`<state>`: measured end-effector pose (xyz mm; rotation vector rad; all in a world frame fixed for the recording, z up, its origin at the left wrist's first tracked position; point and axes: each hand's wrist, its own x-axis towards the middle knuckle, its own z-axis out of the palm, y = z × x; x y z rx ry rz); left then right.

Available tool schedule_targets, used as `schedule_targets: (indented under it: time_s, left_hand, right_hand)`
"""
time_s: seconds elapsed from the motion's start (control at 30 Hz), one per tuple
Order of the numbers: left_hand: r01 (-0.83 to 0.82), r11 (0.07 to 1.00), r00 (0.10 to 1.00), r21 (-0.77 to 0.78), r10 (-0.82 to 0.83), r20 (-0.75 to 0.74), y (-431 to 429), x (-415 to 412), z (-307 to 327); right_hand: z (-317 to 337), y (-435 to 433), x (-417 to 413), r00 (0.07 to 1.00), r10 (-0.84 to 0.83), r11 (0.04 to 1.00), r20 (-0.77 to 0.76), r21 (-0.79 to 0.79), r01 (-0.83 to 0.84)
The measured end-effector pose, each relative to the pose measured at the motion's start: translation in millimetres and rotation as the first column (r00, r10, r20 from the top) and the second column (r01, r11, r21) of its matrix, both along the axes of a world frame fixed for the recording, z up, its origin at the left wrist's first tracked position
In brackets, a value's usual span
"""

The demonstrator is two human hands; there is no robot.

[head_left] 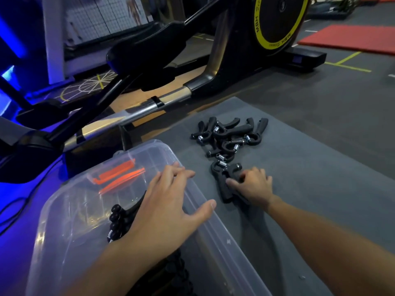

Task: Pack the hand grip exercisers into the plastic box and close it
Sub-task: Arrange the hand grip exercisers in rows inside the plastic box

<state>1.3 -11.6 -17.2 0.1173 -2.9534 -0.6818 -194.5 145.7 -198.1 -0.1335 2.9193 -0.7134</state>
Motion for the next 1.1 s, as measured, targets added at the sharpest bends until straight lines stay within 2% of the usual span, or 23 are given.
schedule_targets:
  time_s: [0.13,0.2,0.27,0.33,0.4,0.6,0.77,0.9,1.03,1.1]
  left_hand:
    - [-0.002,1.000,1.000,0.006,0.002,-0.001,1.8,1.2,0.4]
    - [0.001,1.000,1.000,0.014,-0.001,0.003,1.9,3.6,0.9]
    - [0.012,1.000,1.000,0.013,-0.012,0.012,-0.3,6.3,1.9]
    - [0.017,1.000,0.999,0.009,-0.018,0.031,-3.5,9.6,3.7]
    - [0.026,0.999,0.999,0.024,-0.027,0.043,-6.6,13.8,6.5]
    - [0.026,0.994,0.998,0.105,-0.019,-0.062,-12.4,29.0,30.2]
    - [0.027,0.984,0.969,0.179,0.018,-0.245,-24.6,40.0,65.9]
    - [0.027,0.968,0.947,0.248,0.055,-0.317,-33.6,66.8,92.3]
    - [0.029,0.946,0.937,0.323,0.087,-0.339,-39.8,98.8,98.7]
    - [0.031,0.935,0.950,0.352,0.082,-0.301,-45.2,117.0,94.8]
  right_hand:
    - [-2.0,-4.7,7.5,0.999,0.040,0.999,0.011,0.013,-0.040]
    - [-2.3,-0.7,7.7,0.999,0.025,0.999,0.038,-0.039,-0.024]
    - [0.7,3.6,8.1,0.993,-0.002,0.979,0.116,-0.201,0.026]
    - [10.3,5.3,10.3,0.980,0.025,0.909,0.199,-0.411,0.061]
    - [25.5,7.2,13.7,0.985,0.019,0.872,0.170,-0.486,0.067]
    - [119.6,16.0,33.5,0.988,0.122,0.905,-0.094,-0.399,-0.150]
    - [233.0,17.5,76.3,0.907,0.277,0.847,-0.318,-0.366,-0.387]
    - [280.6,14.5,127.7,0.840,0.443,0.756,-0.314,-0.374,-0.538]
    - [285.7,6.4,172.6,0.762,0.578,0.693,-0.290,-0.317,-0.647]
    - [281.0,0.9,190.5,0.753,0.609,0.668,-0.250,-0.350,-0.657]
